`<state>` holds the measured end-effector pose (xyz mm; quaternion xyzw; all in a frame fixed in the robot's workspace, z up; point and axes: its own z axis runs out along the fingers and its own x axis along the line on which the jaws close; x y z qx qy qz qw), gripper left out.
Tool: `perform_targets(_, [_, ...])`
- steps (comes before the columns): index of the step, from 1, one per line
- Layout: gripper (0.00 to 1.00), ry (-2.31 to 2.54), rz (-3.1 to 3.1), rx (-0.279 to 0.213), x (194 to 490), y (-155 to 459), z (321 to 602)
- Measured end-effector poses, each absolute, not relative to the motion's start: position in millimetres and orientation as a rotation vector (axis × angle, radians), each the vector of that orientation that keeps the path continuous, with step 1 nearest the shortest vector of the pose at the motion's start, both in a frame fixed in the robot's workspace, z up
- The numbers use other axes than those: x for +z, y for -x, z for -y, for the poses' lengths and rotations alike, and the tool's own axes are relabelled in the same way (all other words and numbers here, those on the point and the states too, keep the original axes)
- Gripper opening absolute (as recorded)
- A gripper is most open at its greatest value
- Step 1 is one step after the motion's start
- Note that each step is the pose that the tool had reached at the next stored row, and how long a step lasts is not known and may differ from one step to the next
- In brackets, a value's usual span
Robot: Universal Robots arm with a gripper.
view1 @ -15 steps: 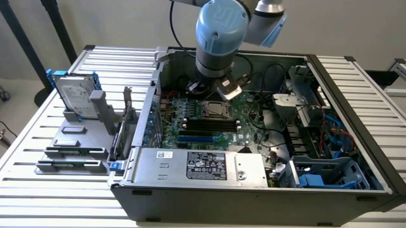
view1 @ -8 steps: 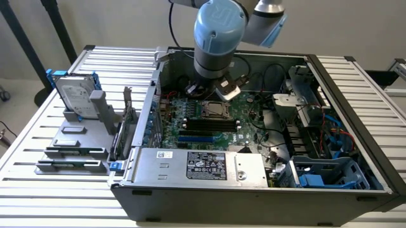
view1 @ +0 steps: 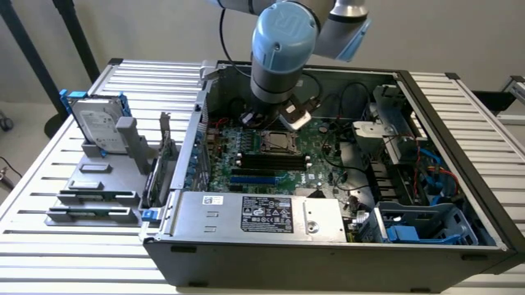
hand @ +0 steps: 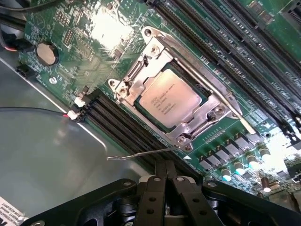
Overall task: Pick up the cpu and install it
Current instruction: 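Install the first cpu locking lever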
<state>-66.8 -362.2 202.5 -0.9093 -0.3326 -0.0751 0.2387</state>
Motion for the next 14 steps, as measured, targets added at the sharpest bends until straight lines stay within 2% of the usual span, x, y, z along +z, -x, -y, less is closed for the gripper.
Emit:
perform_targets(5, [0.11,2.49,0.932,-0.237,197.9,67.0,358.7])
perform_targets(14, [0.11,2.508,0.949,-0.229,197.5,67.0,358.4])
